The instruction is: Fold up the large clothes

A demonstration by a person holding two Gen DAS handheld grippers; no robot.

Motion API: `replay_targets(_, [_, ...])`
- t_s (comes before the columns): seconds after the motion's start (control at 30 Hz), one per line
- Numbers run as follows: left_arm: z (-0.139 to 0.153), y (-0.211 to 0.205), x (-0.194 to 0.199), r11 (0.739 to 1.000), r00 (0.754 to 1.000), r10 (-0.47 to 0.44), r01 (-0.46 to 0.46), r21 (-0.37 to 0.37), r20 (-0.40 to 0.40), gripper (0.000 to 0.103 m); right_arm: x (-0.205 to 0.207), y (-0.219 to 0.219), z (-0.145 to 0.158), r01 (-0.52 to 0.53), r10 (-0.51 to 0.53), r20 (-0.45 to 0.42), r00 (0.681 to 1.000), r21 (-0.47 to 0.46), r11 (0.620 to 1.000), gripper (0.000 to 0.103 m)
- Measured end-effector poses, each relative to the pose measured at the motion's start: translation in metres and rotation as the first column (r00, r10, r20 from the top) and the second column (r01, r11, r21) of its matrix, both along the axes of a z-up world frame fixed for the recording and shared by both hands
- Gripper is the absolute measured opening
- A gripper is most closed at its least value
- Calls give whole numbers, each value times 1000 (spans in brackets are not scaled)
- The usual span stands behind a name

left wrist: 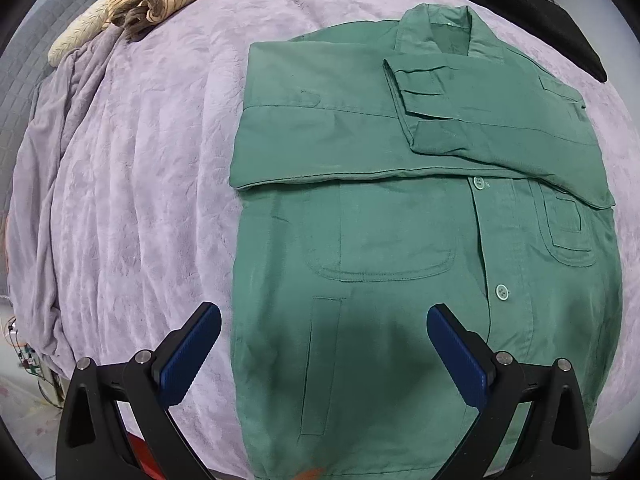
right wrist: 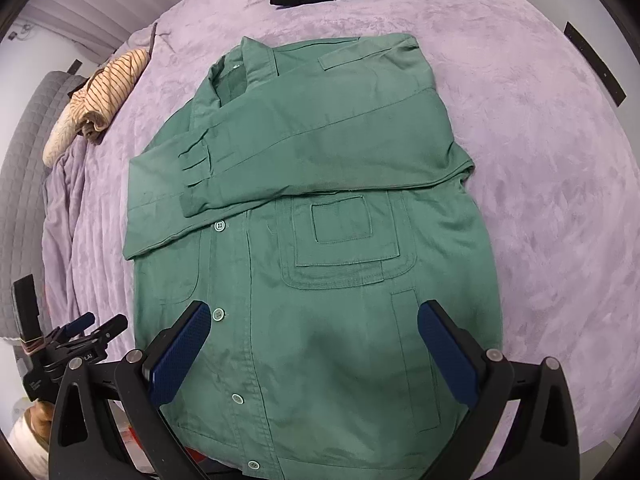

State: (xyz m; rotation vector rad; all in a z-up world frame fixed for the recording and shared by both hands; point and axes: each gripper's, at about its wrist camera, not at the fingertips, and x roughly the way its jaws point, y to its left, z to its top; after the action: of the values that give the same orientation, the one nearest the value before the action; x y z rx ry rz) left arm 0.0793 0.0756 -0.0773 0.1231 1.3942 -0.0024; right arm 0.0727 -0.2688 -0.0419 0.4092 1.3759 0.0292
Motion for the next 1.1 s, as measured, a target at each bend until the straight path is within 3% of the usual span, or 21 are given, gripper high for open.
replay_targets(0.23, [-5,-17,-6,1000,999,-14,13,-21,-36,103,-11,-16,-19,17,-15,-41,999,52,999,103])
replay_targets(0.6, [2,-45,-49,996,996,82,-83,-24,-26,103,-27,-45,-43,-43,62,-118,991,155,987,103])
replay_targets(0.9, [12,-44,-78,995,995,95,-95,-17,-26,103,-36,-54,-38,-32,61,-120,991,231,972,103])
replay_targets(1.1, [13,-19,-92,996,996,84,-84,-24,-14,103,-49,-38,-40,5,33,-129,991,280,960,103])
